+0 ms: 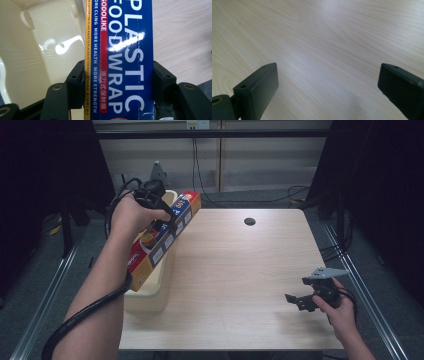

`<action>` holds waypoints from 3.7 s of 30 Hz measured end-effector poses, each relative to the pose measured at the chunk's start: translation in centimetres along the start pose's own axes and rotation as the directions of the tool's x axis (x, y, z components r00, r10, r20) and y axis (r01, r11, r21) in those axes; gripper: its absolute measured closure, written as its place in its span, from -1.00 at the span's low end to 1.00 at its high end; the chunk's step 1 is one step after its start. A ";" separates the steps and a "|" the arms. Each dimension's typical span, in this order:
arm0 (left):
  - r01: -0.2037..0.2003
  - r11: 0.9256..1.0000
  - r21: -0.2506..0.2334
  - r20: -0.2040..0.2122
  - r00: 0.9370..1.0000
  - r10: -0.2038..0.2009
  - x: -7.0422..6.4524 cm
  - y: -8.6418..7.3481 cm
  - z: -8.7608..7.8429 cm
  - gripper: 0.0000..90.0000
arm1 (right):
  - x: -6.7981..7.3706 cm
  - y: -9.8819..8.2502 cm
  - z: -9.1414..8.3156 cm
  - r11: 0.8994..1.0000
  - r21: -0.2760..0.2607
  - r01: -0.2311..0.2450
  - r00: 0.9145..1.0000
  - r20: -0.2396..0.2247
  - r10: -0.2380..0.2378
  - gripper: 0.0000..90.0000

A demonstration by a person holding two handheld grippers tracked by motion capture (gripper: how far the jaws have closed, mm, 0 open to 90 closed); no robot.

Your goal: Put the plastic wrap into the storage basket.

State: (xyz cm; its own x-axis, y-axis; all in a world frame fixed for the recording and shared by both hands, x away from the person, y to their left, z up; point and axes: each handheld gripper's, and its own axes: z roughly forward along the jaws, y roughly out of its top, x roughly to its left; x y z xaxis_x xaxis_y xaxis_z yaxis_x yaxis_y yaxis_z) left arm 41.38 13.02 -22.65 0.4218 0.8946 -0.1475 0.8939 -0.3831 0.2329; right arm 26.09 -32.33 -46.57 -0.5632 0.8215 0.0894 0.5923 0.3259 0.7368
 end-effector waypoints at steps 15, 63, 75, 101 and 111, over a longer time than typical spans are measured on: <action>0.063 0.998 -0.021 -0.012 0.998 -0.063 1.5 -1.1 -0.6 -0.10 | 0.3 0.8 0.9 1.000 -0.002 0.018 1.000 -0.019 -0.018 -0.93; 0.195 0.979 -0.057 -0.069 0.978 -0.199 5.8 -3.4 -0.6 -0.10 | 0.5 1.1 1.3 1.000 -0.002 0.029 0.999 -0.027 -0.029 -0.93; 0.207 0.978 -0.038 -0.076 0.975 -0.210 5.9 -3.5 0.6 -0.10 | 0.5 1.0 1.3 1.000 -0.001 0.028 0.999 -0.024 -0.028 -0.93; 0.227 0.974 -0.003 -0.064 0.972 -0.226 5.9 -3.7 2.9 -0.10 | 0.6 1.0 1.3 1.000 -0.002 0.029 0.999 -0.027 -0.029 -0.93; 0.230 0.973 0.004 -0.062 0.971 -0.230 6.2 -3.9 4.0 -0.10 | 0.6 1.0 1.2 1.000 -0.001 0.030 0.999 -0.024 -0.031 -0.93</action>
State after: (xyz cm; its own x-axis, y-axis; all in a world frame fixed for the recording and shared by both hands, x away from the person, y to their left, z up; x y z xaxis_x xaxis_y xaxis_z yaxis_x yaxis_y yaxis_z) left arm 41.12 19.11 -28.26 0.1949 0.9712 -0.1371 0.9676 -0.1676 0.1887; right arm 27.11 -30.96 -46.57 -0.5950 0.7994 0.0833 0.5740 0.3501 0.7402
